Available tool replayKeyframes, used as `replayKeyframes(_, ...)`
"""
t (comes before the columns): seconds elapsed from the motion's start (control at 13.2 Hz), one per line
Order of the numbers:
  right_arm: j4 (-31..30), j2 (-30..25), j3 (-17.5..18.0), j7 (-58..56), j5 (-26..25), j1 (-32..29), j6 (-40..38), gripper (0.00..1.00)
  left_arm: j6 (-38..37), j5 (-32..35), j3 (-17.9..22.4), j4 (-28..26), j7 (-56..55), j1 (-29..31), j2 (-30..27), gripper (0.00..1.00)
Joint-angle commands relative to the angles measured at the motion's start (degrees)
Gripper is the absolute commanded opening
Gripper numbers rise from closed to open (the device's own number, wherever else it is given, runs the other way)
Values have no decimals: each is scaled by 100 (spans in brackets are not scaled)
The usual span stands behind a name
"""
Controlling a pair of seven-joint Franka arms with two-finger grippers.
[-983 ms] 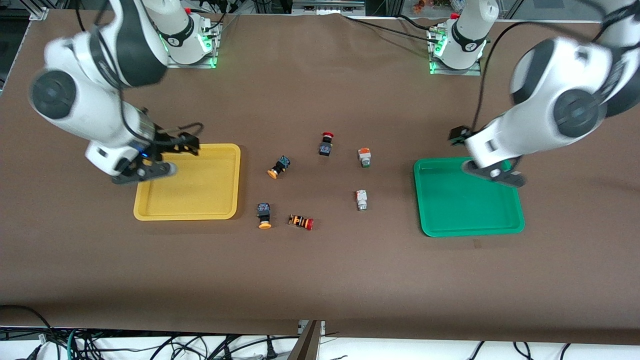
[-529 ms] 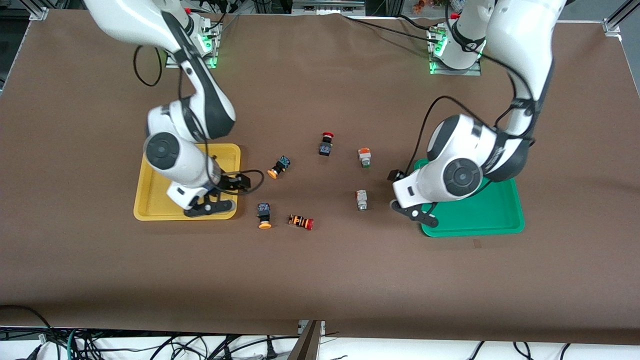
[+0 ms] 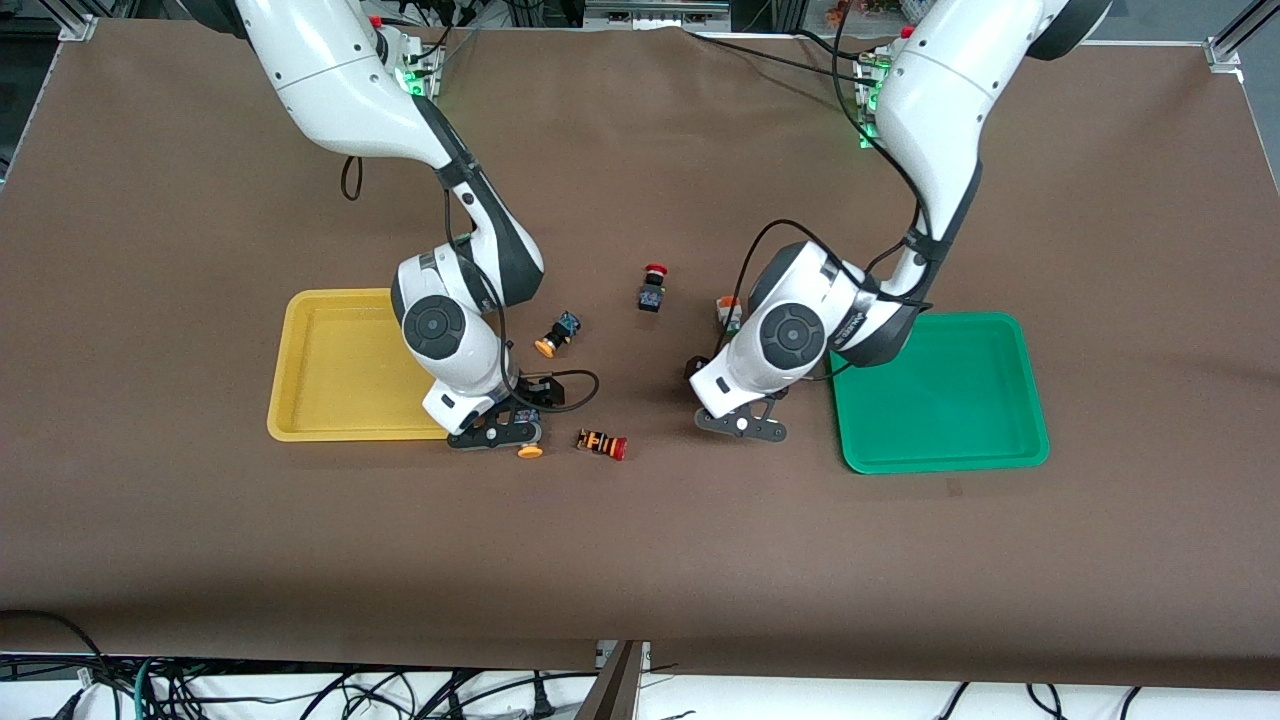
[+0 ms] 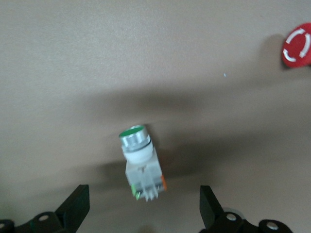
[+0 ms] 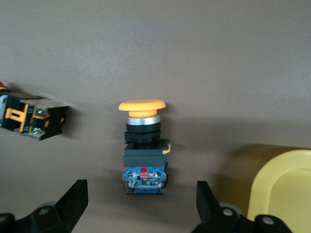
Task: Place green and yellow buttons in trays
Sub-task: 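Reach the right gripper to a yellow button while the left gripper reaches a green button, then grasp the yellow button with the right gripper while the left gripper grasps the green button, then carry the yellow button into the yellow tray while the left gripper carries green into green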
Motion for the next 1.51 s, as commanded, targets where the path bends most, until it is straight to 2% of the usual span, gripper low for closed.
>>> replayKeyframes(0.0, 227, 250, -16, 44, 61, 6, 217, 95, 135, 192, 178, 118, -217, -143, 180, 97)
replayKeyframes(0.15, 237, 391, -16, 131, 70, 15, 507, 86, 152, 420, 223, 118, -226, -161, 260, 56)
replayKeyframes(0.3, 228, 391, -16, 88, 62, 7, 535, 70, 152, 483, 214, 127, -235, -161, 321, 29)
replayKeyframes(0.38, 228, 374, -16, 44, 62, 6, 535, 56, 152, 491, 214, 136, -226, -152, 313, 15)
replayKeyframes(0.45, 237, 339, -16, 35, 70, -11, 483, 42, 135, 491, 214, 153, -209, -144, 269, 8)
replayKeyframes(0.61, 263, 225, -16, 26, 70, -11, 142, 23, -127, 500, 258, 154, -86, -4, 129, 8)
replayKeyframes(0.68, 263, 76, -25, 0, 62, -29, -130, 19, -625, 509, 266, 188, 80, 119, -72, 8)
replayKeyframes(0.91, 211, -363, -138, -779, 53, -116, -843, 18, -2173, 544, 275, 417, 1210, 505, -521, 9)
replayKeyframes(1.13, -270, -828, -673, -2088, 70, -178, -1267, 19, -2633, 1184, 293, 277, 2347, 989, -733, 9)
replayKeyframes(1.29, -955, -1250, -1007, -2730, 79, -231, -1171, 20, -2486, 1510, 267, -20, 2664, 1332, -707, 9)
replayKeyframes(1.44, -1509, -1506, -1254, -3172, 88, -336, -1109, 21, -1410, 1511, 240, -870, 2666, 1517, -750, 13)
